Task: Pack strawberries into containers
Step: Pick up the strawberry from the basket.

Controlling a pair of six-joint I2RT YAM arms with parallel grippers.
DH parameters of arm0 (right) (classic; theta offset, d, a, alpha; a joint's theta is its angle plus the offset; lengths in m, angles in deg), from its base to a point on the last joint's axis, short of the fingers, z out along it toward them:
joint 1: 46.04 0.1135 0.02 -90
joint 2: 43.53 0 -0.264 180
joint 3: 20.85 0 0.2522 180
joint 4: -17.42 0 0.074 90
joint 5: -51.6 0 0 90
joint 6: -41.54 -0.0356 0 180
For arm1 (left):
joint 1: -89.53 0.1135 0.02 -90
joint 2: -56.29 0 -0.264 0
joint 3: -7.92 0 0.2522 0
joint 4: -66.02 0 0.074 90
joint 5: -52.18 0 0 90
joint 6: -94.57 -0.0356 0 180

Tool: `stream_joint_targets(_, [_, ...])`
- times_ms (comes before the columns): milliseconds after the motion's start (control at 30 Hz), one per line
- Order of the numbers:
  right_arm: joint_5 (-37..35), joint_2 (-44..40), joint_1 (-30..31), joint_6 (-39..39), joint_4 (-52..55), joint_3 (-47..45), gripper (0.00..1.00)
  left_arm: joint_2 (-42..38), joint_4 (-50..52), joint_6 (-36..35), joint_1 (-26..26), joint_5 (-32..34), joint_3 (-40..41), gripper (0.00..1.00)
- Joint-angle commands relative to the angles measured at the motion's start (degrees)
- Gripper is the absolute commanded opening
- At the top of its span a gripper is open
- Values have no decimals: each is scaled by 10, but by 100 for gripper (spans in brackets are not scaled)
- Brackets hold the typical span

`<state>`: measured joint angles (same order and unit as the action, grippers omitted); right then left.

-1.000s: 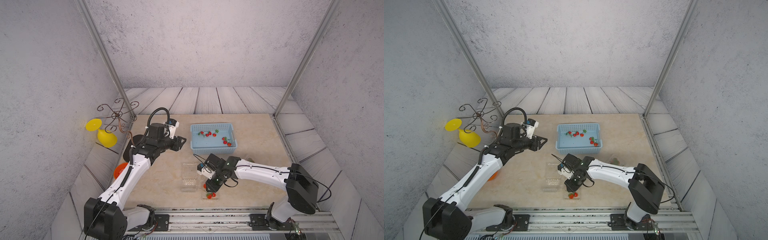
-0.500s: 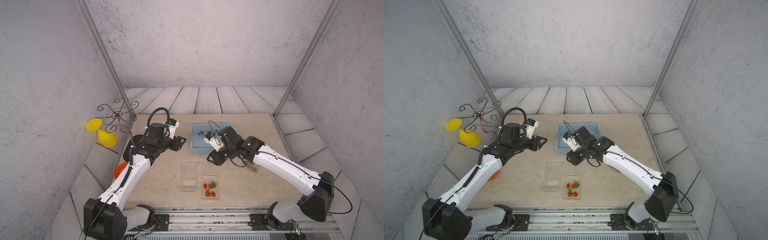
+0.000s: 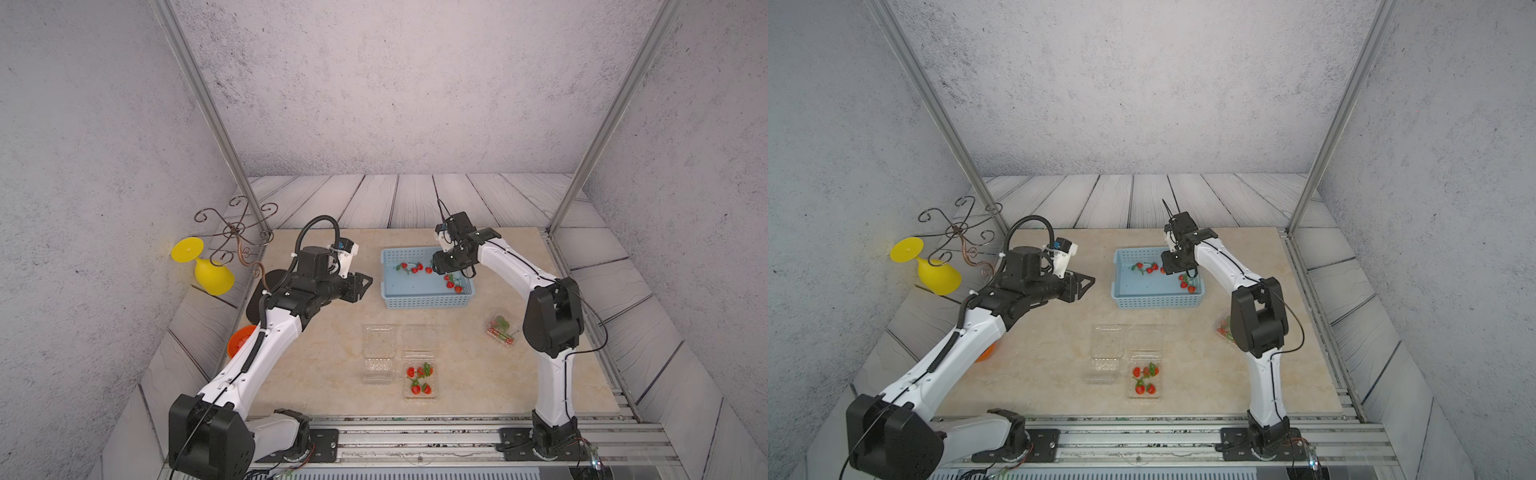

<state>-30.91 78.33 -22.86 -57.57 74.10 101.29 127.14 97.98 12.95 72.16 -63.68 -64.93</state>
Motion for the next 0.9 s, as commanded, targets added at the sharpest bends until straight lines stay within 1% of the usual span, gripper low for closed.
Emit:
stream_joint_targets(0, [33,54,-12,-61,-29,58,53,6,2,-5,4,-3,4,46])
stream_joint_targets(133, [33,131,-16,-111,-35,129,52,9,3,-7,4,-2,4,46])
stream_joint_targets(333, [8,213,-20,-150,-18,209,48,12,5,-9,4,-2,4,46])
stream_joint_targets(667, [-5,238,-20,-173,-36,210,46,10,4,-7,4,-3,3,46])
stream_joint_targets(867, [-9,265,-21,-185,-26,240,44,7,6,-9,4,0,4,46])
